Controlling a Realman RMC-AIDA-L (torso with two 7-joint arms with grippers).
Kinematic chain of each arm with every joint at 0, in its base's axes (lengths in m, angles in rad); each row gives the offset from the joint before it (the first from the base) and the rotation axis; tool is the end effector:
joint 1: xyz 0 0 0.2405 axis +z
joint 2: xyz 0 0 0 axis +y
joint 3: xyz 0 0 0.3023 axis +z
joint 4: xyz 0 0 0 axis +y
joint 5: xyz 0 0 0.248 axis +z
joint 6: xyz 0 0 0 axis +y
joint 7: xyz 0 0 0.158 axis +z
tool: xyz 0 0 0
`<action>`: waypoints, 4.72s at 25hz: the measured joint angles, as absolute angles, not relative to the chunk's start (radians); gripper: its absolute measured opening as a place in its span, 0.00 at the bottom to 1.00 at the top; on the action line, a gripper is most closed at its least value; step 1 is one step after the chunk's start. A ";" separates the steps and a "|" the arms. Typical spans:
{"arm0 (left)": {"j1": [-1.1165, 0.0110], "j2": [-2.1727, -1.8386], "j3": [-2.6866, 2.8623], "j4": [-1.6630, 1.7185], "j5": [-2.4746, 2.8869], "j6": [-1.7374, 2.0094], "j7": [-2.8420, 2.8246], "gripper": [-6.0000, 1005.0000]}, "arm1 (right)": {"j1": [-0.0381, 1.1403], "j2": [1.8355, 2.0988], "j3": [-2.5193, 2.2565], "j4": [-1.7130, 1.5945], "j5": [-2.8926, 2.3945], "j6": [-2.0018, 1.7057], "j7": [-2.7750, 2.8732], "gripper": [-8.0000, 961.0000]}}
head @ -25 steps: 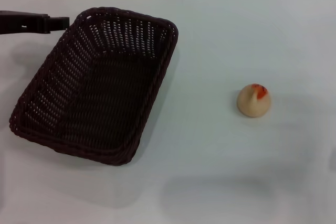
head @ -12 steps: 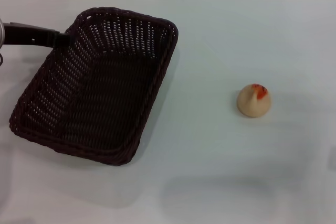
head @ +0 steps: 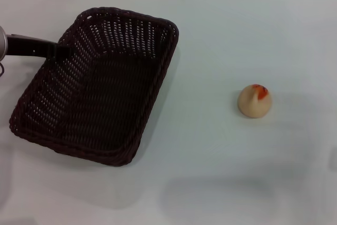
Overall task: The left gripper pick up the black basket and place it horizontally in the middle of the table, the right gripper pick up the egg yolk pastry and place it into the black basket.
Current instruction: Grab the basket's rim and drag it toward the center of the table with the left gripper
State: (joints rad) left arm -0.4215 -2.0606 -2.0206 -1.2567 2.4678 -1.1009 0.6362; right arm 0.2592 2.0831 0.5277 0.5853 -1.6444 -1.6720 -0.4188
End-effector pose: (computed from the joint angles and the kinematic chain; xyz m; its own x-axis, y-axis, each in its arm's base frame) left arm -0.3085 0.4466 0.0363 0.6181 0.7088 0.3400 0.7295 -0.3559 -0.5841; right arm 0.3407 0.3023 -0.0343 0.7346 0.3922 -0.5536 -0.6724 0.3117 -0.6714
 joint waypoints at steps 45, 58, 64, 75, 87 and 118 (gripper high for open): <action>-0.586 -2.043 -2.186 -1.301 2.317 -1.312 0.910 0.21 | 0.250 2.083 0.526 0.586 -1.643 -1.700 -0.420 0.50; -0.706 -2.010 -2.204 -1.281 2.165 -1.556 1.125 0.22 | 0.239 2.083 0.526 0.586 -1.638 -1.711 -0.422 0.50; -0.737 -2.026 -2.185 -1.278 2.163 -1.664 1.250 0.23 | 0.230 2.083 0.526 0.586 -1.637 -1.712 -0.422 0.50; -0.772 -2.049 -2.053 -1.279 2.179 -1.674 1.345 0.24 | 0.214 2.083 0.528 0.586 -1.637 -1.725 -0.421 0.50; -0.798 -2.058 -1.974 -1.273 2.215 -1.591 1.339 0.26 | 0.188 2.083 0.528 0.591 -1.639 -1.744 -0.419 0.50; -0.655 -2.060 -1.972 -1.463 2.016 -1.457 1.355 0.59 | 0.176 2.082 0.515 0.595 -1.645 -1.764 -0.419 0.50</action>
State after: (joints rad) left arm -0.6551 -2.0598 -1.9716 -1.4632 2.0156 -1.4574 1.3551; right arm 0.1763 2.0815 0.5146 0.5952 -1.6445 -1.7643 -0.4191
